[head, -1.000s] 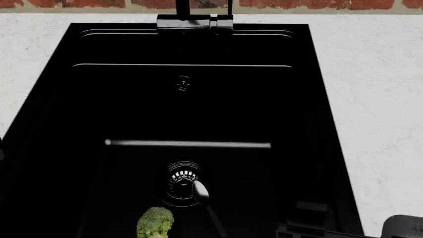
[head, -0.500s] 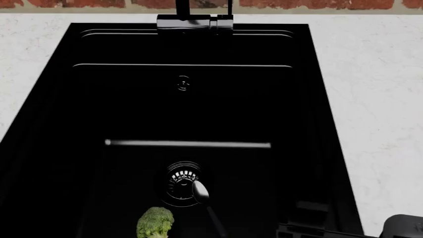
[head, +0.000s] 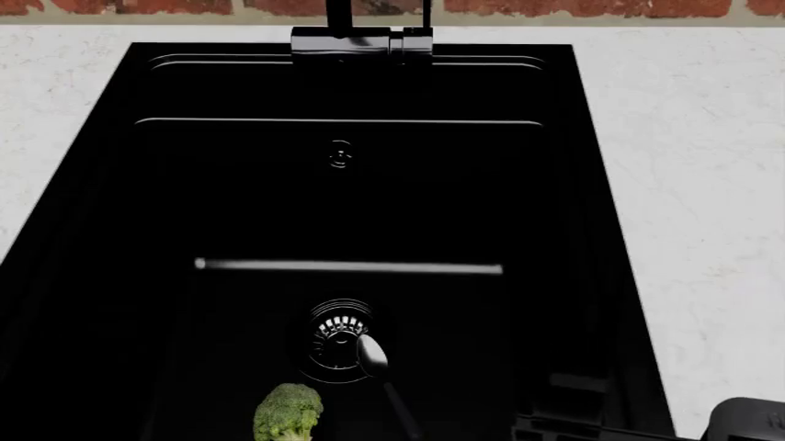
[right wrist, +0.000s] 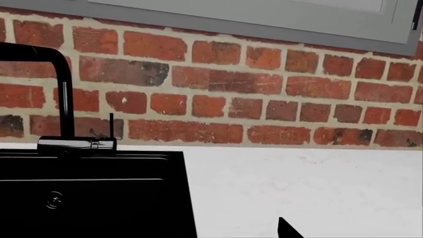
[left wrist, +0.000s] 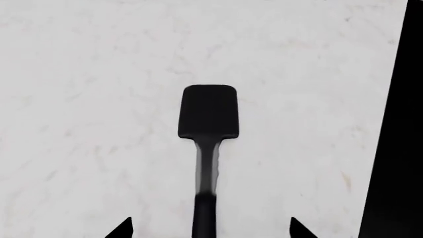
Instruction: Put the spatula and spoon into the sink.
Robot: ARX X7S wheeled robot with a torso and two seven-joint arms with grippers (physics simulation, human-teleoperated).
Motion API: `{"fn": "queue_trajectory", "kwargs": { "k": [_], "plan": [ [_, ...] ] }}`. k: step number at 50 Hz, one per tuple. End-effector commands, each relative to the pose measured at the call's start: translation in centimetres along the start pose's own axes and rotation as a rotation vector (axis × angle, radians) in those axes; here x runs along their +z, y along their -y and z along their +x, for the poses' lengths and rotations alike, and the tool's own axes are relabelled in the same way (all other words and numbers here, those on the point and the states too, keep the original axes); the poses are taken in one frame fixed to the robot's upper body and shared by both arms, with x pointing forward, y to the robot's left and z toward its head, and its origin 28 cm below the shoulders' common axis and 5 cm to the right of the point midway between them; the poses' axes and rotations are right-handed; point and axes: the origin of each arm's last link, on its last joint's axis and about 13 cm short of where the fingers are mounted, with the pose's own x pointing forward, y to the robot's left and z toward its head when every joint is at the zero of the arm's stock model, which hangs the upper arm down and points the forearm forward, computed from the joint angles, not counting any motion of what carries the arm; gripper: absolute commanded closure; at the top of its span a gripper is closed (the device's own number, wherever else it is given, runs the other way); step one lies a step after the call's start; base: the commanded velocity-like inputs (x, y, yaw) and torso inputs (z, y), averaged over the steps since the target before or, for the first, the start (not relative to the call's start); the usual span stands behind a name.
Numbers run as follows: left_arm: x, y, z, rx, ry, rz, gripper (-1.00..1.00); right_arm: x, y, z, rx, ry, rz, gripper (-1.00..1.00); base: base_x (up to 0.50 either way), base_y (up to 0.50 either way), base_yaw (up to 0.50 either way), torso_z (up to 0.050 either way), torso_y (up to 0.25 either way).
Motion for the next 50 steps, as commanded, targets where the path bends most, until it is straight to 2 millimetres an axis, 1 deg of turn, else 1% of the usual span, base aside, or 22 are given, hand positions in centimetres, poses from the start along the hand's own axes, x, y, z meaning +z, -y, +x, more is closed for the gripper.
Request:
{"fn": "queue_trajectory", "kwargs": {
  "k": [1, 12, 23, 24, 40, 47, 50],
  "plan": [
    [-0.6, 0.1, 1.6, 0.032, -0.041, -0.013, -1.0, 0.2, -0.2, 0.3, 0.017, 0.035, 0.014, -1.0, 0.0, 0.0, 0.0, 0.0, -0.01],
    [-1.7, 0.1, 2.6, 0.039, -0.079, 0.001, -1.0, 0.4, -0.2, 0.2, 0.017, 0.037, 0.012, -1.0, 0.0, 0.0, 0.0, -0.001, -0.004],
    [-2.7, -0.1, 3.3, 0.093, -0.127, 0.011, -1.0, 0.2, -0.2, 0.4, 0.012, 0.033, 0.018, -1.0, 0.0, 0.0, 0.0, -0.003, -0.005],
    [-2.7, -0.1, 3.3, 0.115, -0.128, -0.001, 1.0, 0.2, -0.2, 0.4, 0.011, 0.034, 0.018, -1.0, 0.0, 0.0, 0.0, 0.0, -0.011],
    [-2.2, 0.1, 2.5, 0.081, -0.087, 0.003, 1.0, 0.2, -0.2, 0.3, 0.005, 0.034, 0.025, -1.0, 0.0, 0.0, 0.0, -0.002, -0.005],
    [-0.5, 0.6, 1.0, 0.036, 0.043, -0.005, 1.0, 0.1, -0.2, 0.4, 0.008, 0.033, 0.024, -1.0, 0.0, 0.0, 0.0, 0.0, -0.003],
    [0.5, 0.7, -0.1, 0.001, 0.088, -0.011, 1.0, 0.2, -0.2, 0.4, 0.008, 0.034, 0.023, -1.0, 0.0, 0.0, 0.0, 0.0, 0.0]
  ]
}}
